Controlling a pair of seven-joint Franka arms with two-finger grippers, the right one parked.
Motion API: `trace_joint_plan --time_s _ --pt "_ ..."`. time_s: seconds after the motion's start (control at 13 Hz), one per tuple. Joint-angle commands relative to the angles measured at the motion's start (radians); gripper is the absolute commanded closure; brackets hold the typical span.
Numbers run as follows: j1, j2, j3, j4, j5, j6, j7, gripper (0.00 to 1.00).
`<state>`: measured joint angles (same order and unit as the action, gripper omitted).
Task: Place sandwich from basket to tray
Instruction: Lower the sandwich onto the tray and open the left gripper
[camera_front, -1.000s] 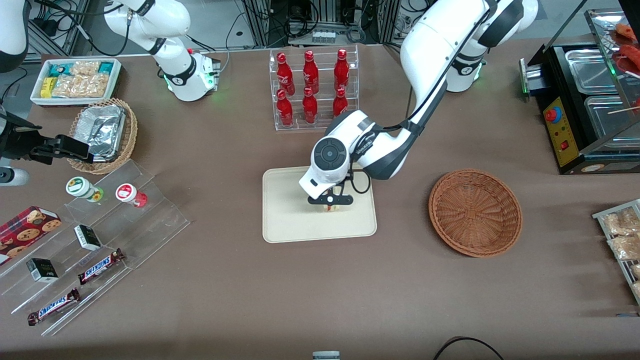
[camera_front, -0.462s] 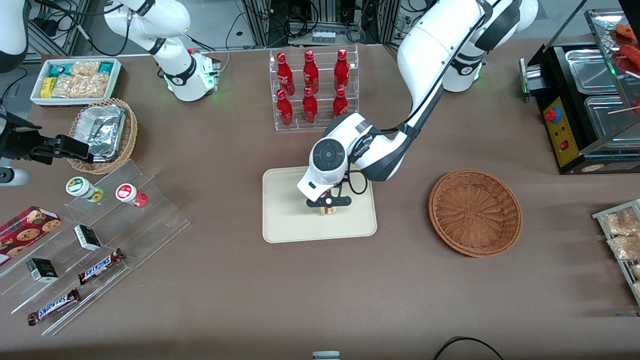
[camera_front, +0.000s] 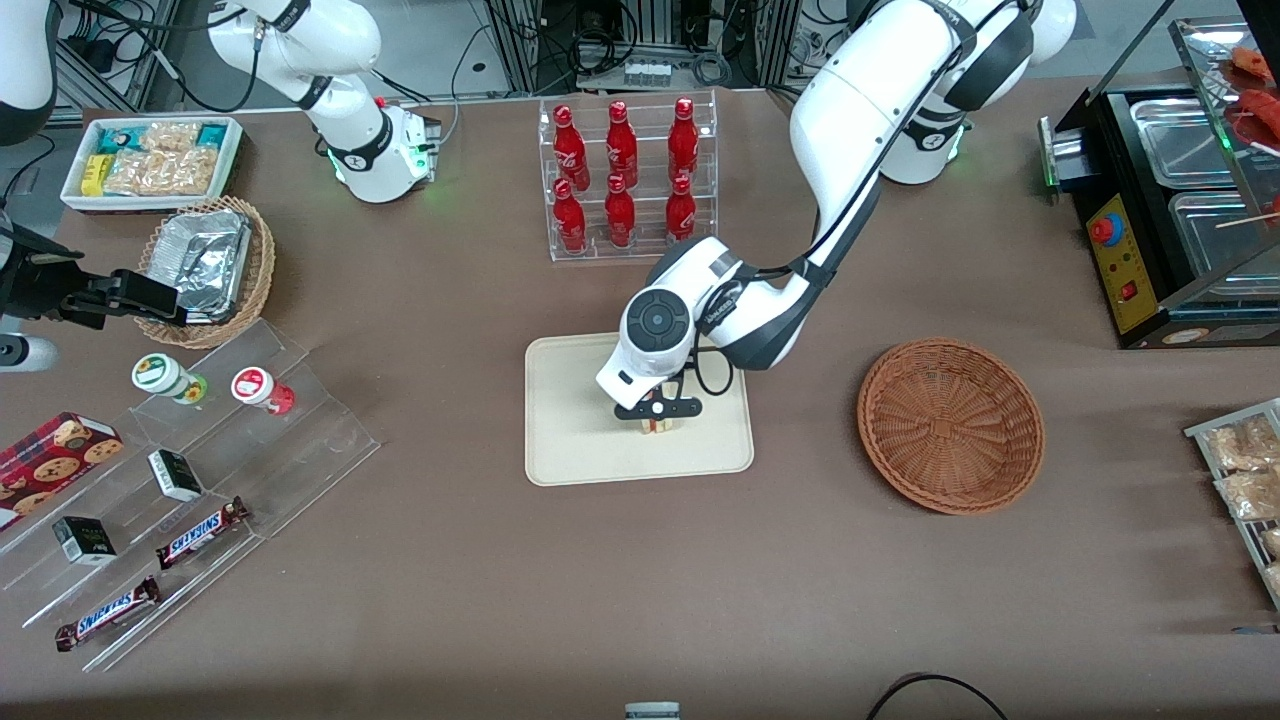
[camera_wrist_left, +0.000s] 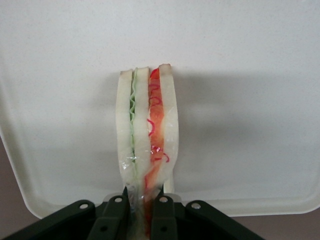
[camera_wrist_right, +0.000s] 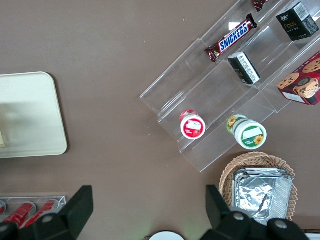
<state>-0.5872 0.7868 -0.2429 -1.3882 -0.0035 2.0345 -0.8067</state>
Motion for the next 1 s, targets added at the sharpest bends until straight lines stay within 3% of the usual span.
trace_joint_plan --time_s 0.0,0.38,0.46,0.62,0.92 --pt "-0.013 0.012 0.008 0.02 0.002 0.03 -0.022 1.0" --pt "-0.013 0.02 0.008 0.017 0.01 0.041 -0.042 1.0" --pt "-0.013 0.02 0.008 0.017 0.008 0.041 -0.042 0.79" --pt "-0.013 0.022 0.008 0.017 0.008 0.041 -0.039 0.0" --pt "-0.013 0.019 0.008 0.018 0.005 0.041 -0.039 0.0"
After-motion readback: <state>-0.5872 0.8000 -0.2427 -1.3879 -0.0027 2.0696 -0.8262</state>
